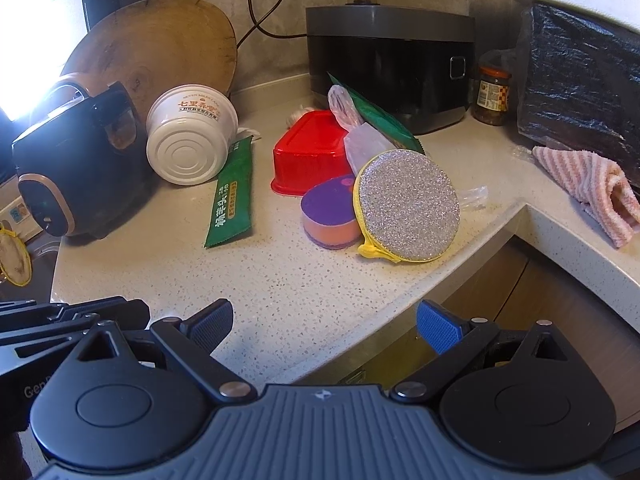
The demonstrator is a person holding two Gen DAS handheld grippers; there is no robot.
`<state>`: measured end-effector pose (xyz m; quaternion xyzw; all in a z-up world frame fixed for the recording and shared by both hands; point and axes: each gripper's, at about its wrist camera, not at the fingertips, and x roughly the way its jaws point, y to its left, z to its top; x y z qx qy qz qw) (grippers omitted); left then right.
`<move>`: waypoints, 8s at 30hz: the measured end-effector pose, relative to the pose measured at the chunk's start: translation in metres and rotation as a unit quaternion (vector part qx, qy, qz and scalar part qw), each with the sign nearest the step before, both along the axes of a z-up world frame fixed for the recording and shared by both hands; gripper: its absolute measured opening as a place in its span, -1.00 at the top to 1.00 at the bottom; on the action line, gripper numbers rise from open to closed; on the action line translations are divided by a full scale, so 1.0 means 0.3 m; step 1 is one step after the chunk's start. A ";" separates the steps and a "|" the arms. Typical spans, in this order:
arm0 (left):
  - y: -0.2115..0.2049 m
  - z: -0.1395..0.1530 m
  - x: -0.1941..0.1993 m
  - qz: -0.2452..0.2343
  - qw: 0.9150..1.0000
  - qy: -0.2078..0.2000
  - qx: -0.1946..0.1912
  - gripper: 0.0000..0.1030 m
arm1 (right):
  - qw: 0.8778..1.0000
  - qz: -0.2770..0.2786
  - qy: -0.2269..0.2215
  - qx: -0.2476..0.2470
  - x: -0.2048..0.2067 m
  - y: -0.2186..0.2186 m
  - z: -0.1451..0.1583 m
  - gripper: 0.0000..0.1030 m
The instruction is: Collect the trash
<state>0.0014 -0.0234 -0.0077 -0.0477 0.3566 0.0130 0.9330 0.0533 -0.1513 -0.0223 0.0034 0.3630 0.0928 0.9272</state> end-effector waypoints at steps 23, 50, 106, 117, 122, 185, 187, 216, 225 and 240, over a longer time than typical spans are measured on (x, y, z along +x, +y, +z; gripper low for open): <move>-0.006 0.004 -0.004 0.002 1.000 0.004 -0.004 0.68 | 1.000 0.003 0.000 0.002 -0.010 -0.021 0.000 -0.93; -0.015 0.012 -0.006 0.010 1.000 0.006 -0.004 0.68 | 1.000 0.014 0.002 0.014 0.011 -0.077 -0.007 -0.93; 0.571 0.177 0.385 0.096 0.976 -0.080 -0.180 0.68 | 0.977 0.148 0.123 0.092 0.828 0.190 0.019 -0.88; 0.495 0.238 0.490 0.140 0.978 -0.076 -0.137 0.68 | 0.973 0.176 0.056 0.137 0.884 0.209 0.080 -0.88; 0.493 0.227 0.580 0.182 0.977 -0.070 -0.091 0.67 | 0.972 0.192 0.065 0.120 0.966 0.313 0.029 -0.89; 0.064 0.000 0.547 -0.168 0.971 0.026 -0.167 0.57 | 0.981 -0.008 0.051 0.188 0.560 -0.395 -0.069 -0.87; 0.003 -0.023 0.607 -0.165 0.975 0.034 -0.145 0.57 | 0.966 -0.022 0.077 0.246 0.573 -0.453 -0.109 -0.87; 0.209 -0.070 0.438 -0.092 0.977 0.096 -0.168 0.64 | 0.920 0.135 0.167 0.327 0.544 -0.144 -0.145 -0.87; 0.376 -0.027 0.293 -0.016 0.984 0.055 -0.170 0.64 | 0.994 0.108 -0.001 -0.035 0.492 -0.016 -0.082 -0.87; 0.430 -0.034 0.248 -0.003 0.979 0.067 -0.192 0.64 | 0.990 0.102 0.071 -0.064 0.512 0.030 -0.181 -0.93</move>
